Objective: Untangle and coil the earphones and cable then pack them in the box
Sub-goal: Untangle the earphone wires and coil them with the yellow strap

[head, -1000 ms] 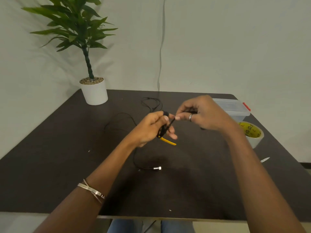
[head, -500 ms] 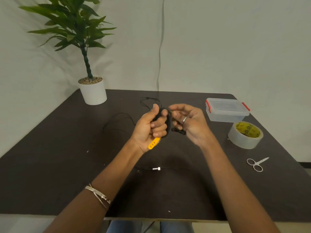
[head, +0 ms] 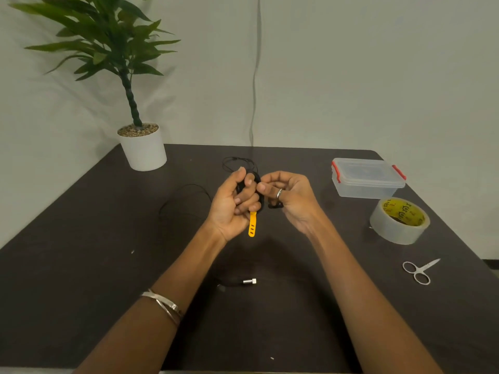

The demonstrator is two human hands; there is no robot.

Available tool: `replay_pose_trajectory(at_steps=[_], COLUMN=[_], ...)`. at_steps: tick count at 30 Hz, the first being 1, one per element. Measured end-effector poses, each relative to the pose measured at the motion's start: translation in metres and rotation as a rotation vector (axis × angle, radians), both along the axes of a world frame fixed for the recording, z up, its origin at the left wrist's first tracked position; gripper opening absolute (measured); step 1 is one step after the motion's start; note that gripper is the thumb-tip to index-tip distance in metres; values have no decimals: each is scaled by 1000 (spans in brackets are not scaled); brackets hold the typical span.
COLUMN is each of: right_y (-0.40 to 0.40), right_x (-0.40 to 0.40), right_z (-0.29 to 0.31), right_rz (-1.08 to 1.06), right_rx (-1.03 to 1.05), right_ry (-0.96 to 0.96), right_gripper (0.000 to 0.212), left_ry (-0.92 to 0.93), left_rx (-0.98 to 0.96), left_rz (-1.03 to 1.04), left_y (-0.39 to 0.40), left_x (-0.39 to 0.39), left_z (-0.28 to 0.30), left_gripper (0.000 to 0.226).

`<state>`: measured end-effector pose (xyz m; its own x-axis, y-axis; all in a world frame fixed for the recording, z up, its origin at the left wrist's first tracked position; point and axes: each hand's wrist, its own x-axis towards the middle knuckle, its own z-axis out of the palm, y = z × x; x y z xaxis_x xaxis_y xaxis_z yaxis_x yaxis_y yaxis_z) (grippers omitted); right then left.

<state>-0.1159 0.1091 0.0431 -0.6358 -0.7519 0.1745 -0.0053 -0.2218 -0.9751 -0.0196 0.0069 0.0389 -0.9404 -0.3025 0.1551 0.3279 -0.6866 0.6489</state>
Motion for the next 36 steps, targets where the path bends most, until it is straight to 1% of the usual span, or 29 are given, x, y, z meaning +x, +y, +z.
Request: replay_pose_trajectory(at_steps=[3,5,8,11,14,15,17,19,22,24,26,28,30,32,34,35,36], right_y=[-5,-6,-10,-13,-14,-15,-15,-15,-14,-10,-3,3,2,-5,-12,-14,-15], right_x=[-11,-18,-25,-28,-29,-28,-28,-28,-26,-28,-33,-41,-45,-44,-40,-37,-34], right_z=[-3,-6,-13,-19,-22,-22,-23,-24,-24,-23,-21,-22,-25,-30,-34,-34,-32], right_rz=[-9,-44,-111,-192,-223,-233,-249,-255,-229,-181,-121,-116,-189,-316,-420,-443,-434], right_rx=[-26,-26,3,64,124,132,142,178,214,204,171,135,137,196,263,262,237], right_ry=[-71,-102,-135,-75,24,37,49,78,138,171,167,172,207,338,524,558,523], right_gripper=[20,17,10,10,12,12,13,13,15,12,3,7,15,20,19,16,12], left_ry=[-32,-118,-256,-371,-354,-338,-303,-309,-345,-349,-343,-346,-335,-321,-317,-320,-325], left_rx=[-30,-116,-325,-630,-909,-995,-1116,-1195,-1273,-1256,-1229,-1244,-1260,-1251,-1235,-1222,-1208], left_rz=[-21,42,176,324,486,545,644,720,795,820,805,767,750,774,817,843,874], left_y=[-8,-16,-25,-32,-34,-33,-32,-31,-29,-27,-27,-26,-23,-19,-15,-15,-14], left_x=[-9,-15,-22,-26,-28,-28,-27,-27,-28,-27,-25,-25,-26,-28,-31,-31,-31], left_z=[1,0,-8,-21,-30,-31,-32,-33,-35,-35,-36,-37,-38,-38,-37,-37,-36], left_gripper=[34,36,36,32,19,23,26,22,20,20,19,19,18,18,17,17,18])
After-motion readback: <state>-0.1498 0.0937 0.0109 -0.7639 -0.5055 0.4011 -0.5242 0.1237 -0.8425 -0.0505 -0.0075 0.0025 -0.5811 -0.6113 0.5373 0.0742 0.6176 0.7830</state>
